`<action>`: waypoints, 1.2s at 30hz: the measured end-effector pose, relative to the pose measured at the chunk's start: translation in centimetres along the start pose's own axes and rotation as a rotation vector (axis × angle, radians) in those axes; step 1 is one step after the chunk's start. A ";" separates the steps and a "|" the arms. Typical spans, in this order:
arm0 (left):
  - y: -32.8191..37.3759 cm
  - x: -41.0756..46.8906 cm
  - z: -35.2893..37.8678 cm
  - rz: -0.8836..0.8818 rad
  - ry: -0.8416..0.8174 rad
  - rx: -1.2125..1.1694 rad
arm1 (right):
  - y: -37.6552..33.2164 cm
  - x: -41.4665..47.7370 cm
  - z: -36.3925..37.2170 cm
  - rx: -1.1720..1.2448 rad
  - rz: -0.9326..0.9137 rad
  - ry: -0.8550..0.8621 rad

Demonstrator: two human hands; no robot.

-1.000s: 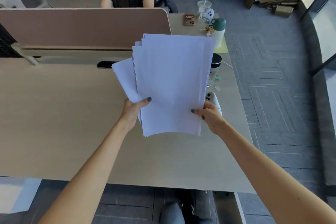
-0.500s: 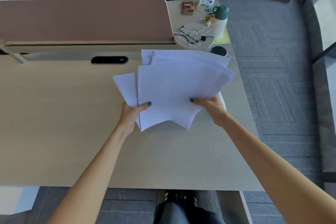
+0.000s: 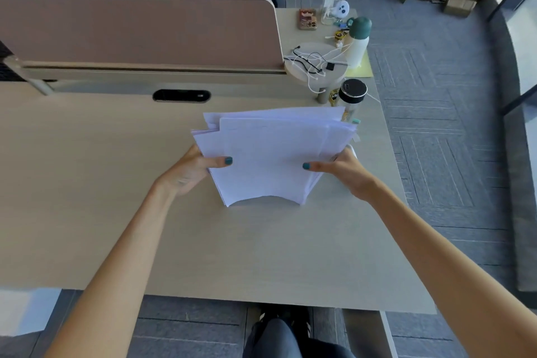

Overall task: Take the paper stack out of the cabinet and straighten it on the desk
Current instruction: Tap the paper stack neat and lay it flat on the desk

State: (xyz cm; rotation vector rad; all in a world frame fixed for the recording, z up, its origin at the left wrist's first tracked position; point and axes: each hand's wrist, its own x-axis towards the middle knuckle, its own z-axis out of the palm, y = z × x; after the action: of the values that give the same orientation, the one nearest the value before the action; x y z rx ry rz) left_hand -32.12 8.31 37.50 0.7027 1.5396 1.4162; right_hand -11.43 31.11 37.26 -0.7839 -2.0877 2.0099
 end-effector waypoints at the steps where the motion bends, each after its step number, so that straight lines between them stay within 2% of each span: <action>1: 0.3 -0.1 -0.1 0.003 -0.023 0.006 | -0.5 -0.1 0.1 -0.021 0.013 -0.025; 4: 1.1 0.0 0.2 -0.008 -0.054 0.086 | -2.6 -0.6 1.2 -0.088 0.015 -0.109; 7: 1.0 0.3 -0.1 0.038 0.038 0.056 | -4.2 -0.8 2.1 -0.144 -0.026 -0.167; 15: 0.8 -0.2 0.6 0.125 0.228 0.026 | -4.1 -0.7 2.1 -0.100 -0.039 -0.188; 21: 1.8 -0.8 2.5 0.176 0.407 0.004 | -2.8 -0.6 2.0 -0.066 -0.044 -0.126; 25: 2.4 -0.5 3.4 0.151 0.478 0.046 | -1.5 -0.4 1.9 -0.088 -0.025 -0.121; 31: 2.4 -0.1 3.5 0.139 0.492 -0.012 | -0.1 0.5 2.3 -0.047 -0.029 -0.093; 36: 1.6 -0.5 2.5 0.148 0.352 -0.056 | -0.2 0.9 3.1 -0.022 -0.056 -0.080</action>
State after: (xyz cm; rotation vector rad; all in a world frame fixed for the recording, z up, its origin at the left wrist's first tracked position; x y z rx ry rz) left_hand -29.98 9.32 39.31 0.5631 1.7343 1.7593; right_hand -13.63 28.79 36.93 -0.6506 -2.1535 2.0238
